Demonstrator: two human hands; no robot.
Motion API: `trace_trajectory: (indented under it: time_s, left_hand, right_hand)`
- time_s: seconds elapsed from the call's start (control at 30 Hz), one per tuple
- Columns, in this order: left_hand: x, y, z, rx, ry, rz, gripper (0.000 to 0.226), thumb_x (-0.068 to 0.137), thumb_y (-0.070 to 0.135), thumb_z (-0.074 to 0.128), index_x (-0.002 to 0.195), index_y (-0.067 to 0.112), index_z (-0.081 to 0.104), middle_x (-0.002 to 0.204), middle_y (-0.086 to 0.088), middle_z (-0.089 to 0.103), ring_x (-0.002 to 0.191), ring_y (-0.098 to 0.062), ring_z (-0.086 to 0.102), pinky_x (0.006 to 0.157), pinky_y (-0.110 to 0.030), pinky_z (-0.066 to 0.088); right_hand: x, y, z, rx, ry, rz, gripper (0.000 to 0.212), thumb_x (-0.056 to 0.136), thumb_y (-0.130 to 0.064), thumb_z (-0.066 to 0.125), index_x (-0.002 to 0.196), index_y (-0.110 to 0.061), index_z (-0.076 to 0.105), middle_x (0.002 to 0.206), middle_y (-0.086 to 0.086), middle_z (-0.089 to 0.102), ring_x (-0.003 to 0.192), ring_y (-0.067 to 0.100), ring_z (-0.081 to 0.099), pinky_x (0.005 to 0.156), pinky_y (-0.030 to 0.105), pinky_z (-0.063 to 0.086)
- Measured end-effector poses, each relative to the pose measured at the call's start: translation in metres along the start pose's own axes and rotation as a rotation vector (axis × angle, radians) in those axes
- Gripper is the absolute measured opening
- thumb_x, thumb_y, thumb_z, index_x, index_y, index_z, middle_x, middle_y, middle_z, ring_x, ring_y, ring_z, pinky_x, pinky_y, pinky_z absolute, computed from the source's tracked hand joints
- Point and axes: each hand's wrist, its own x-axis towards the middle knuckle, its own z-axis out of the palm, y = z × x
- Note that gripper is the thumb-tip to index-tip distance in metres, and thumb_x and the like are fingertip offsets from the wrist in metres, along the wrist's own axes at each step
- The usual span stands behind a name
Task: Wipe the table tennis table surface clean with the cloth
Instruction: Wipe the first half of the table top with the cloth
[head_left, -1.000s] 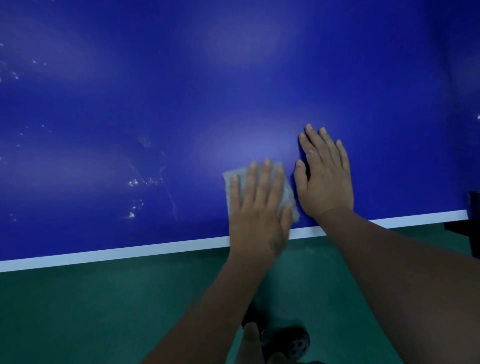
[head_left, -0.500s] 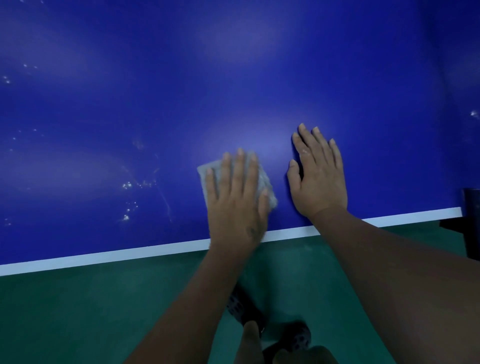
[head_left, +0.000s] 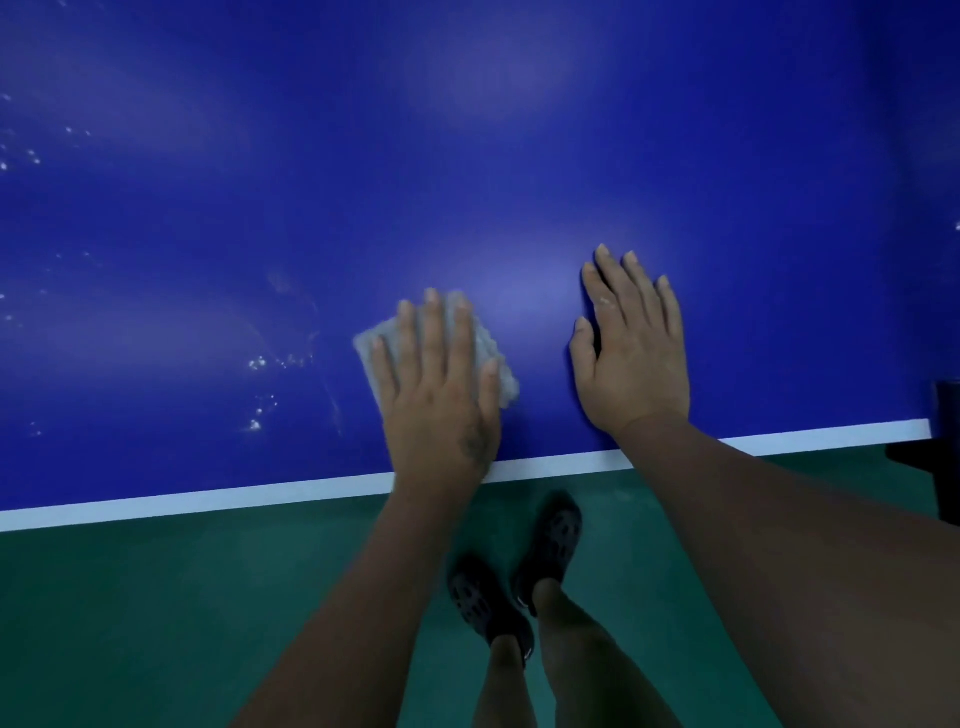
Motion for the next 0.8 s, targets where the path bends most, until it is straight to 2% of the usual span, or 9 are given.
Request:
trace_trajectory:
  time_s: [0.13, 0.23, 0.33, 0.43, 0.53, 0.67, 0.8]
  left_hand:
    - [-0.058, 0.026, 0.002, 0.010, -0.095, 0.201, 0.067, 0.113, 0.047, 0.024, 0.171, 0.020, 0.005, 0.179, -0.006, -0.001, 0.165, -0.028, -0.006, 0.130, -0.060, 0.010]
    - [-0.075, 0.010, -0.002, 0.000, -0.119, 0.229, 0.066, 0.113, 0.048, 0.033, 0.171, 0.022, 0.012, 0.179, -0.003, 0.005, 0.165, -0.026, -0.001, 0.129, -0.060, 0.014]
    - [-0.041, -0.010, -0.006, 0.031, -0.069, 0.173, 0.066, 0.113, 0.048, 0.030, 0.171, 0.022, 0.010, 0.179, -0.003, 0.005, 0.165, -0.026, -0.002, 0.130, -0.059, 0.012]
    - [0.009, -0.017, -0.008, 0.020, -0.015, 0.024, 0.066, 0.113, 0.046, 0.023, 0.171, 0.019, 0.007, 0.179, -0.005, 0.003, 0.165, -0.025, -0.005, 0.131, -0.059, 0.007]
    - [0.004, 0.001, -0.006, 0.007, -0.014, -0.015, 0.067, 0.113, 0.044, 0.022, 0.171, 0.014, 0.007, 0.179, -0.008, 0.002, 0.165, -0.028, -0.005, 0.131, -0.059, 0.004]
    - [-0.048, 0.013, -0.004, 0.028, -0.052, 0.121, 0.065, 0.114, 0.042, 0.024, 0.171, 0.015, 0.007, 0.179, -0.007, 0.003, 0.165, -0.027, -0.004, 0.131, -0.058, 0.010]
    - [-0.030, -0.013, -0.005, 0.014, -0.026, 0.276, 0.065, 0.114, 0.045, 0.035, 0.170, 0.015, 0.018, 0.178, -0.007, 0.013, 0.165, -0.028, 0.005, 0.130, -0.057, 0.016]
  right_hand:
    - [0.001, 0.000, -0.003, -0.009, -0.016, 0.007, 0.057, 0.110, -0.032, 0.034, 0.164, -0.014, 0.038, 0.176, -0.001, 0.024, 0.164, 0.020, 0.016, 0.134, 0.048, 0.010]
    - [0.001, -0.001, -0.005, -0.002, -0.029, 0.003, 0.058, 0.110, -0.032, 0.035, 0.165, -0.013, 0.036, 0.176, 0.000, 0.024, 0.164, 0.022, 0.016, 0.134, 0.049, 0.009]
    - [0.001, -0.001, -0.006, 0.001, -0.051, 0.000, 0.059, 0.111, -0.033, 0.032, 0.166, -0.013, 0.034, 0.177, -0.001, 0.021, 0.165, 0.022, 0.014, 0.134, 0.049, 0.008]
    - [0.001, 0.000, -0.006, 0.002, -0.058, 0.002, 0.059, 0.111, -0.033, 0.030, 0.166, -0.013, 0.033, 0.177, 0.000, 0.020, 0.165, 0.022, 0.013, 0.134, 0.050, 0.007]
    - [0.001, -0.002, -0.007, 0.002, -0.080, 0.004, 0.060, 0.111, -0.034, 0.028, 0.166, -0.012, 0.032, 0.178, 0.000, 0.020, 0.165, 0.022, 0.013, 0.134, 0.050, 0.008]
    - [-0.005, -0.009, -0.011, -0.012, -0.077, 0.003, 0.059, 0.114, -0.035, 0.022, 0.166, -0.009, 0.032, 0.178, 0.002, 0.020, 0.165, 0.024, 0.013, 0.134, 0.052, 0.008]
    - [-0.013, -0.048, -0.004, 0.040, -0.025, 0.004, 0.058, 0.115, -0.035, 0.023, 0.163, -0.007, 0.038, 0.176, 0.004, 0.026, 0.164, 0.026, 0.018, 0.133, 0.055, 0.012]
